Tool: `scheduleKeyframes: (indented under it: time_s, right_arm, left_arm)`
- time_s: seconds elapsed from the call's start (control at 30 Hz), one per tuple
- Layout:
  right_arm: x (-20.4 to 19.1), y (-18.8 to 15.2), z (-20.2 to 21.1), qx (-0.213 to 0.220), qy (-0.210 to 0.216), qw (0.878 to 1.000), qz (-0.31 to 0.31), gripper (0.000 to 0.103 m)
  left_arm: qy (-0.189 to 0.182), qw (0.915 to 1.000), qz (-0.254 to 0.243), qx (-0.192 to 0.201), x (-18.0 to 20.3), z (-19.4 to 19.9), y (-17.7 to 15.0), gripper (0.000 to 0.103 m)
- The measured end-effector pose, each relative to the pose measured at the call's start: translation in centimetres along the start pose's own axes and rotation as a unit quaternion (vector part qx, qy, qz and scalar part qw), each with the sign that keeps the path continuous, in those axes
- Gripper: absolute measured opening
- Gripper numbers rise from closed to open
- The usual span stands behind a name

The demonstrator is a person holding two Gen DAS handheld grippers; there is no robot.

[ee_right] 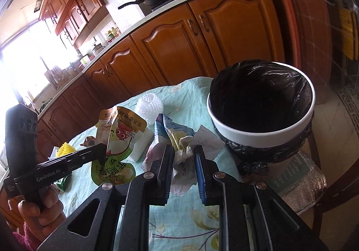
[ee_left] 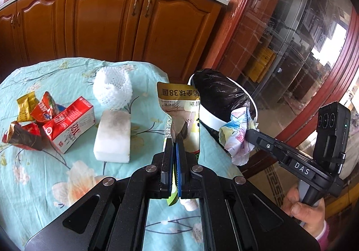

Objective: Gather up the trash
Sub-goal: 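Carry both wrappers over the bin and open both tools to drop them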

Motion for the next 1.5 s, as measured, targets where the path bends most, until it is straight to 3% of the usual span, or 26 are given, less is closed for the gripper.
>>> scheduleKeyframes:
  time_s: [0.5, 0.77, 1.43, 1.5]
  right_arm:
    - [6.7, 5.3, 1.1, 0.021, -0.062, 0.998, -0.015, 0.019]
    - [10.2, 7.4, -0.2, 0.005, -0.085, 0.996, -0.017, 0.019]
    - [12.6, 8.0, -4.0, -0.045, -0.102, 0.994, -0.012, 0.02]
    - [12.7, 7.9, -4.3, -0.05, -0.102, 0.993, -0.012, 0.024]
  left_arm:
    - [-0.019, 0.9978, -0.063, -0.009, 6.9, -5.8, 6.6, 0.002]
    - [-0.02, 0.9955, -0.085, -0.038, 8.8, -9.7, 8.9, 0.002]
    - [-0.01, 0.992, -0.078, -0.099, 9.2, -16.1, 9.1, 0.002]
    - [-0.009, 0.9913, -0.082, -0.102, 9.4, -16.3, 8.9, 0.007]
Point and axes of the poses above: each gripper's, at about its wrist camera, not at the fingertips, and z roughly against the way its jaws point, x to its right, y to its top, the point moved 8 cm from there along -z, roughly the way its jaws point, and after that the axes turned 1 degree about -x, right-handed, at the moved point
